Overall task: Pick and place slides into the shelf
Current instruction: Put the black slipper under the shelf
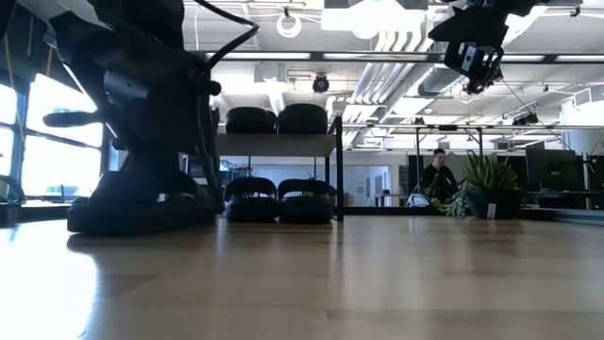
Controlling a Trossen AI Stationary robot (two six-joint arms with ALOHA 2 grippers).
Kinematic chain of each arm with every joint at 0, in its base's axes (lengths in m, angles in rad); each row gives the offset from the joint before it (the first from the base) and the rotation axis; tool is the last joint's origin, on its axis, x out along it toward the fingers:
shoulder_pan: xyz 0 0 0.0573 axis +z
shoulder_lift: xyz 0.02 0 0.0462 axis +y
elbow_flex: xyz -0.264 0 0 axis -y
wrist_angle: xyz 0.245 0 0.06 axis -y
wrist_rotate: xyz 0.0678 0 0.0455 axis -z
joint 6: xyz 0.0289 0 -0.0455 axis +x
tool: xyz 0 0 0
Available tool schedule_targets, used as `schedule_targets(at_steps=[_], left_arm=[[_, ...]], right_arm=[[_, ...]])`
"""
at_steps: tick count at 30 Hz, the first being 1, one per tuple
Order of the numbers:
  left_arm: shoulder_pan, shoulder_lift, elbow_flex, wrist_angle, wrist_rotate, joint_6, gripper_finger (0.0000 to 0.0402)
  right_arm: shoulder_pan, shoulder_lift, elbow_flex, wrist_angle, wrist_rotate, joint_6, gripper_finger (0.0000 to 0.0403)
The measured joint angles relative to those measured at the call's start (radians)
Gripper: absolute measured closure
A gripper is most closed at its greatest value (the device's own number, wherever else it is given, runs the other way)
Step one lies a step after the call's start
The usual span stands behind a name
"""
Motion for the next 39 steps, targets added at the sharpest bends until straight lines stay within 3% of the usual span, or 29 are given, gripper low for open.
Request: schedule_targets(at_steps=[13, 26, 33, 39], left_arm=[[0.121, -0.128, -0.119, 0.205, 0.008, 0.166, 0.0399], [0.222, -0.129, -0.130, 0.260, 0.002, 0.283, 0.0399], [0.220, -0.129, -0.130, 0.254, 0.016, 0.264, 0.0351], [0.220, -0.174, -0.129, 0.246, 0.086, 0.259, 0.0303]], right_arm=[[0.000, 0.000, 0.000, 0.003, 0.002, 0.007, 0.0265], [0.000, 0.000, 0.000, 0.001, 0.002, 0.026, 0.0265], [0.000, 0.000, 0.000, 0.000, 0.002, 0.025, 0.0265], [0.000, 0.000, 0.000, 0.000, 0.003, 0.017, 0.0265]])
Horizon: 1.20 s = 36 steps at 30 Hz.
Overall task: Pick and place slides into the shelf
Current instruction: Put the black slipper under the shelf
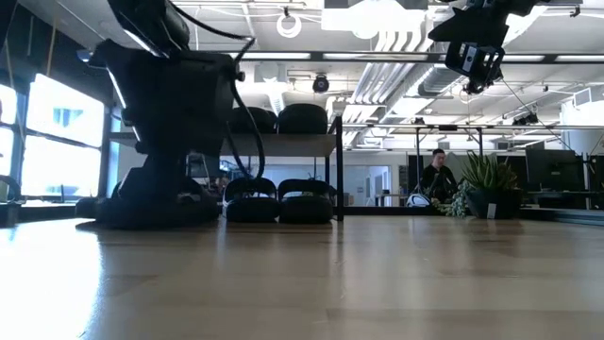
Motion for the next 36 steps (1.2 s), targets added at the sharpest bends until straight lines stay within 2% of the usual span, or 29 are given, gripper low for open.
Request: schedule_targets(at_steps=[9, 14, 21, 30, 32, 36], left_arm=[[-0.001, -0.102, 0.000, -0.044, 0.090, 0.005, 0.0236], [-0.001, -0.159, 0.000, -0.083, 0.252, 0.009, 0.0216], [-0.002, -0.244, 0.082, -0.177, 0.486, -0.078, 0.0222], [-0.052, -0.341, 0.308, -0.294, 0.533, -0.148, 0.0252], [-0.079, -0.353, 0.352, -0.286, 0.623, -0.138, 0.0259], [-0.133, -0.360, 0.412, -0.226, 0.895, -0.145, 0.0273]], right_arm=[[0.000, 0.000, 0.000, 0.000, 0.000, -0.011, 0.0265], [0.000, 0.000, 0.000, 0.000, 0.000, -0.011, 0.0265], [0.000, 0.000, 0.000, 0.000, -0.009, -0.011, 0.0265], [0.000, 0.000, 0.000, 0.000, -0.046, -0.012, 0.0265], [0.000, 0.000, 0.000, 0.000, -0.061, -0.010, 0.0265], [0.014, 0.000, 0.000, 0.001, -0.063, -0.016, 0.0265]])
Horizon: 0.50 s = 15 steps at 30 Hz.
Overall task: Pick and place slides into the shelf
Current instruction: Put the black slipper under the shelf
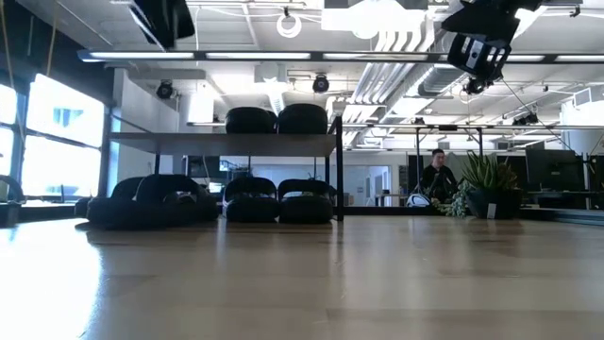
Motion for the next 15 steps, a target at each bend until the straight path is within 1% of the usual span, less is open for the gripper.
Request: schedule_targets(at_steps=[3, 5, 6, 8, 11, 13, 15], left_arm=[[-0.050, 0.000, 0.010, 0.058, 0.194, -0.067, 0.0283], [-0.087, 0.002, 0.009, 0.084, 0.257, -0.114, 0.0291], [-0.111, 0.006, 0.007, 0.089, 0.263, -0.135, 0.0295], [-0.159, 0.014, -0.008, 0.080, 0.236, -0.167, 0.0307], [-0.234, 0.035, -0.040, 0.077, 0.147, -0.210, 0.0332], [-0.278, 0.055, -0.065, 0.078, 0.084, -0.249, 0.0354], [-0.314, 0.077, -0.089, 0.089, 0.043, -0.297, 0.0376]], right_arm=[[0.011, 0.000, 0.000, 0.000, 0.001, -0.002, 0.0265], [0.020, 0.000, 0.000, -0.001, 0.002, -0.002, 0.0265], [0.024, 0.000, 0.000, -0.001, 0.002, -0.002, 0.0265], [0.034, 0.000, 0.000, -0.001, 0.002, -0.002, 0.0265], [0.049, 0.000, 0.000, -0.006, 0.013, -0.004, 0.0265], [0.059, 0.000, 0.000, -0.009, 0.037, -0.015, 0.0265], [0.068, 0.000, 0.000, -0.008, 0.061, -0.033, 0.0265]])
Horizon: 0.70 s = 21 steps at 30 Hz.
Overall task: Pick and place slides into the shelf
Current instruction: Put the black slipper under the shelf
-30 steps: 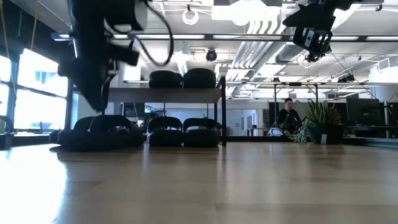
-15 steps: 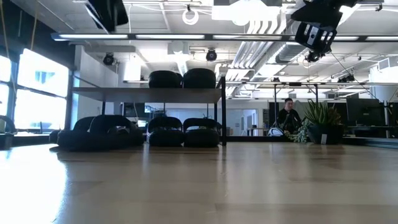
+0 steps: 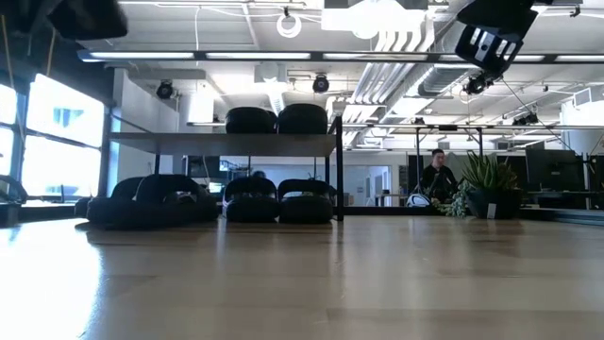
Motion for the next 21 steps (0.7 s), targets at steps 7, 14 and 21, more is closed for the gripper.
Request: schedule_targets(at_steps=[7, 14, 21], left_arm=[[-0.053, 0.095, -0.063, 0.092, -0.030, -0.142, 0.0385], [-0.059, 0.190, -0.110, 0.195, -0.056, -0.106, 0.0398], [-0.057, 0.234, -0.166, 0.202, -0.108, -0.108, 0.0390]], right_arm=[[0.001, 0.000, 0.000, -0.004, 0.036, -0.028, 0.0265], [0.001, 0.000, 0.000, -0.028, 0.088, -0.041, 0.0290], [0.002, 0.000, 0.000, -0.032, 0.100, -0.040, 0.0372]])
